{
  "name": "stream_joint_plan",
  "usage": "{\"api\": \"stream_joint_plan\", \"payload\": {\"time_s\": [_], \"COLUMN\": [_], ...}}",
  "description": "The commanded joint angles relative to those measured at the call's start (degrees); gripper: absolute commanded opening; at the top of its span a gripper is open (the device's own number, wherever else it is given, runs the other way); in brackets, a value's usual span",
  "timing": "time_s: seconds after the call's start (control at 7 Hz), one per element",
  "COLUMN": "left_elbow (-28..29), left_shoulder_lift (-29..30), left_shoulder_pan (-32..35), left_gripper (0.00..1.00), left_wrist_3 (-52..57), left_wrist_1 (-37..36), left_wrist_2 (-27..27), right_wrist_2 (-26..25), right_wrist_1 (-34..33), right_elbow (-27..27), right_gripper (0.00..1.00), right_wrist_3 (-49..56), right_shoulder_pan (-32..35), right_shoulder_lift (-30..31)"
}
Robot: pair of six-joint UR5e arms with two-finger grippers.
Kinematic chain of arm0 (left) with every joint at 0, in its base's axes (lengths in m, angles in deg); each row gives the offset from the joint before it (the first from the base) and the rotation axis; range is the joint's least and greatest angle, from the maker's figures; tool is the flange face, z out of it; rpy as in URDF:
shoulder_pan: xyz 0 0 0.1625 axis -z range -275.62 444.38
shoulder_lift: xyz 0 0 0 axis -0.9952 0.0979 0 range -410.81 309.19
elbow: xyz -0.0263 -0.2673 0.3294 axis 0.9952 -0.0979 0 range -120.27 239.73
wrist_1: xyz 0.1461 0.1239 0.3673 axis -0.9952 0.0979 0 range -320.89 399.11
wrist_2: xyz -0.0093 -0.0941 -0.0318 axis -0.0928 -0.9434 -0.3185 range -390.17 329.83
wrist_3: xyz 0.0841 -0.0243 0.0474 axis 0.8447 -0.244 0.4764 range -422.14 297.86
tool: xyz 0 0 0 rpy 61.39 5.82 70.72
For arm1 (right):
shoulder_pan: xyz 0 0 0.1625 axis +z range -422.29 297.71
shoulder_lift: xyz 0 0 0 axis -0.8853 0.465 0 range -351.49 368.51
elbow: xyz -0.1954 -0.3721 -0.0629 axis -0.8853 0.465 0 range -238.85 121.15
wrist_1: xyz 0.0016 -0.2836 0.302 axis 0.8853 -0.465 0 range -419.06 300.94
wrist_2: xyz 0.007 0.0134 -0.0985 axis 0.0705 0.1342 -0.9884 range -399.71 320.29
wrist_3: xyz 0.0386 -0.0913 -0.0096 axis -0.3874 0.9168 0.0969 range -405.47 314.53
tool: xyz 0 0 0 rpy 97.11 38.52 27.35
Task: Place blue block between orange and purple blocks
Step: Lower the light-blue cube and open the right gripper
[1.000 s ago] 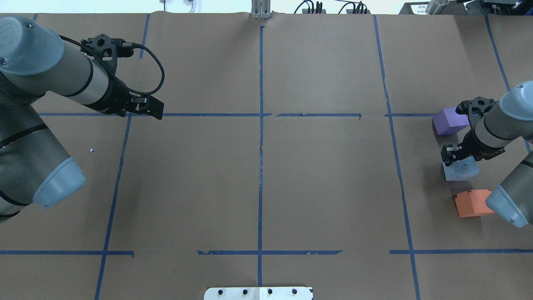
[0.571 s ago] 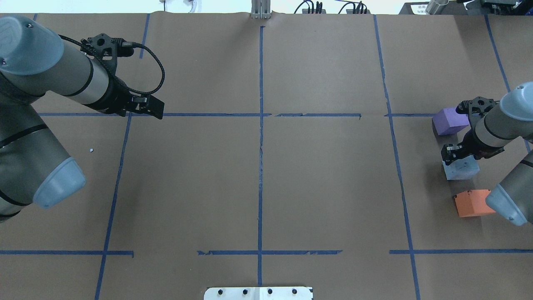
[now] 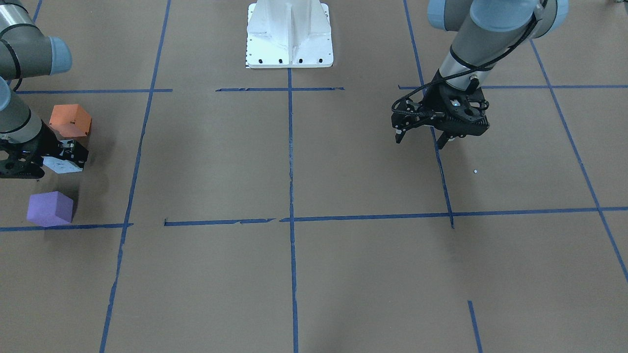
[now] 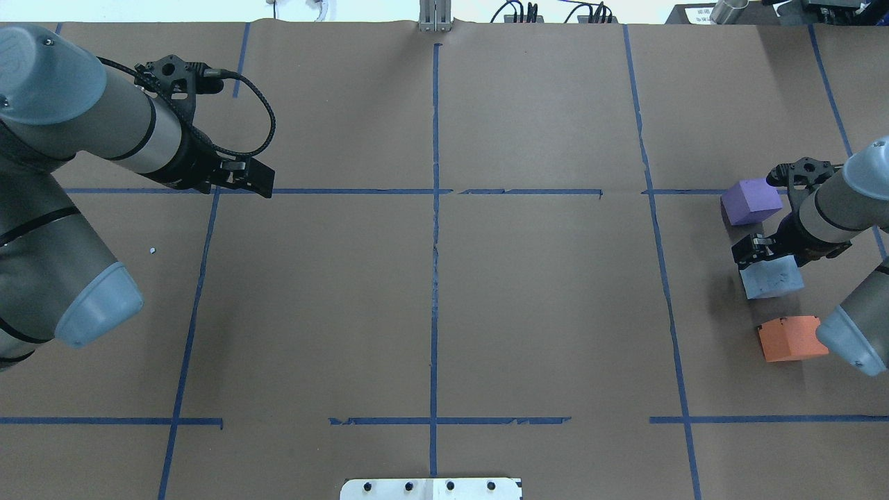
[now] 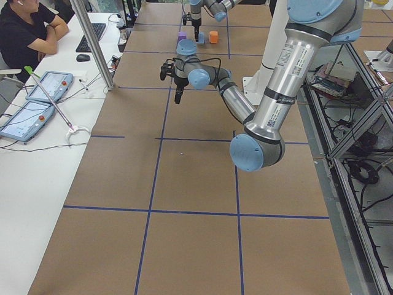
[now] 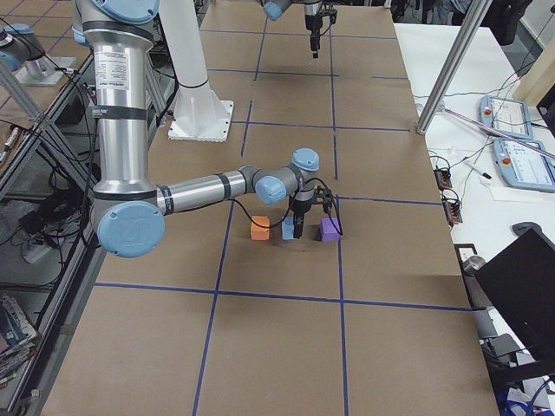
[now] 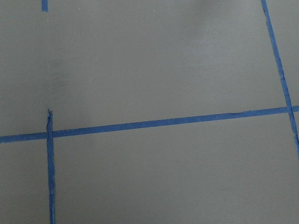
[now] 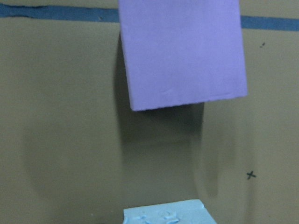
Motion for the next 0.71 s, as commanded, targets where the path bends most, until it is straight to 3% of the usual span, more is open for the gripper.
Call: {"api": "stream_joint_plan", "payload": {"time_s": [0.0,0.29,0.57], "left_elbow": [0.1,-0.3,-4.8], "left_shoulder_lift": [-2.0,-6.1,-16.3], "left_shoulder_pan": [0.1,0.9,8.0], "left_gripper": [1.0,1.0,1.0], "left_wrist_3": [1.0,5.6,22.7], "left_wrist_1": [-0.9,-0.9,-1.0], "left_wrist_2": [0.1,0.1,-2.3], "right_wrist_2": [0.8,8.5,13.9], "right_wrist_1": [0.2,0.2,-0.7], "right_elbow": [-5.5,-8.6,-7.0], "right_gripper": [1.0,1.0,1.0], "right_wrist_3": [0.2,3.8,20.5], "right_shoulder_pan": [3.7,13.5,24.8], "right_shoulder_lift": [3.2,5.4,7.7]}}
